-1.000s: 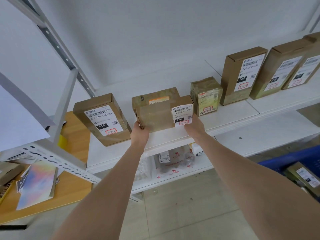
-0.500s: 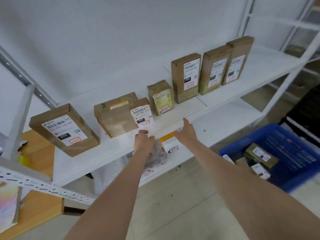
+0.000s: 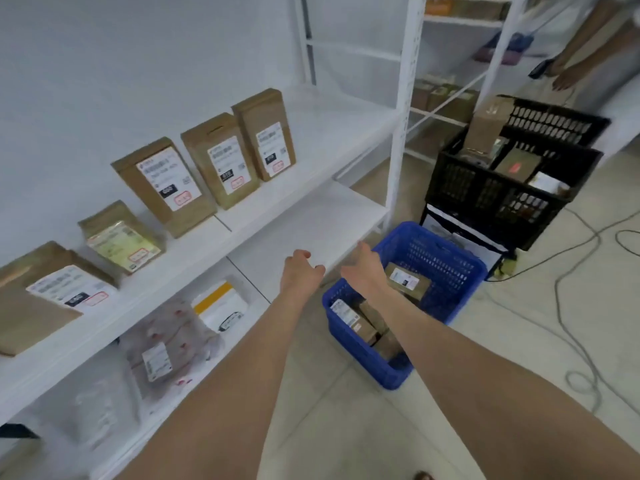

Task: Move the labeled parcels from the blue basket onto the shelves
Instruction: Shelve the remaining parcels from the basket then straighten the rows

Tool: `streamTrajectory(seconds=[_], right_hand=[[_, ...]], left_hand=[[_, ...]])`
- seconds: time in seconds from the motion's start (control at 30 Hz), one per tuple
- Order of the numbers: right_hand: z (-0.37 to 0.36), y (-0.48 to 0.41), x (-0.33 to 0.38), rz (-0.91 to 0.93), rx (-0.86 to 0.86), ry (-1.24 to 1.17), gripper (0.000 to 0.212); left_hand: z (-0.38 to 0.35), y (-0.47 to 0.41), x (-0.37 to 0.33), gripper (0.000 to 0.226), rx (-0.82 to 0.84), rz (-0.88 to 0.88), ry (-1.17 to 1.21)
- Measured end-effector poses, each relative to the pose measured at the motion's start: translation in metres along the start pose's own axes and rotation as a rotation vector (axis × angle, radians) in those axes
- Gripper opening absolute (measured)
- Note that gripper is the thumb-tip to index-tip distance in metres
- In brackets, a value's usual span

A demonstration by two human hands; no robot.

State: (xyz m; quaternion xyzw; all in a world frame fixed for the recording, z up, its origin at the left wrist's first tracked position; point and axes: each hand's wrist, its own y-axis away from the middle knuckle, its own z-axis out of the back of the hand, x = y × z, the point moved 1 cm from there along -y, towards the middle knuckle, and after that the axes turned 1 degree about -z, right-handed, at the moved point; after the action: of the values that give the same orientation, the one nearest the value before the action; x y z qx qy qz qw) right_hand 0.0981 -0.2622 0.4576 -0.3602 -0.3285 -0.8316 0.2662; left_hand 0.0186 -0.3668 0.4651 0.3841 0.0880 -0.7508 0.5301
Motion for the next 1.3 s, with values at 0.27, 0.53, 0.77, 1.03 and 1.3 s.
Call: streamTrajectory(seconds=[0.27, 0.53, 0.77, 1.03, 1.3], right_hand=[[0.12, -0.066, -0.099, -0.107, -0.005, 0.0, 0.075], [0.167, -0.159, -0.151, -0.179, 0.007, 0.022, 0.075], [0.18, -0.3, -0.193, -0.217, 0.077, 0.042, 0.074], [0.164, -0.418, -0.291, -0.31, 0.199, 0.076, 0.077], [0.099, -0.529, -0.413, -0.327, 0.341, 0.081, 0.075]], left_hand=[[-0.134, -0.027, -0.099, 0.048, 0.145, -0.072, -0.109], [-0.222, -0.112, -0.133, 0.043, 0.255, -0.024, -0.051], [-0.304, -0.228, -0.149, 0.045, 0.254, 0.037, -0.057], [-0.425, -0.324, -0.117, 0.048, 0.326, 0.186, -0.087], [-0.577, -0.399, -0.017, 0.044, 0.32, 0.351, 0.038]])
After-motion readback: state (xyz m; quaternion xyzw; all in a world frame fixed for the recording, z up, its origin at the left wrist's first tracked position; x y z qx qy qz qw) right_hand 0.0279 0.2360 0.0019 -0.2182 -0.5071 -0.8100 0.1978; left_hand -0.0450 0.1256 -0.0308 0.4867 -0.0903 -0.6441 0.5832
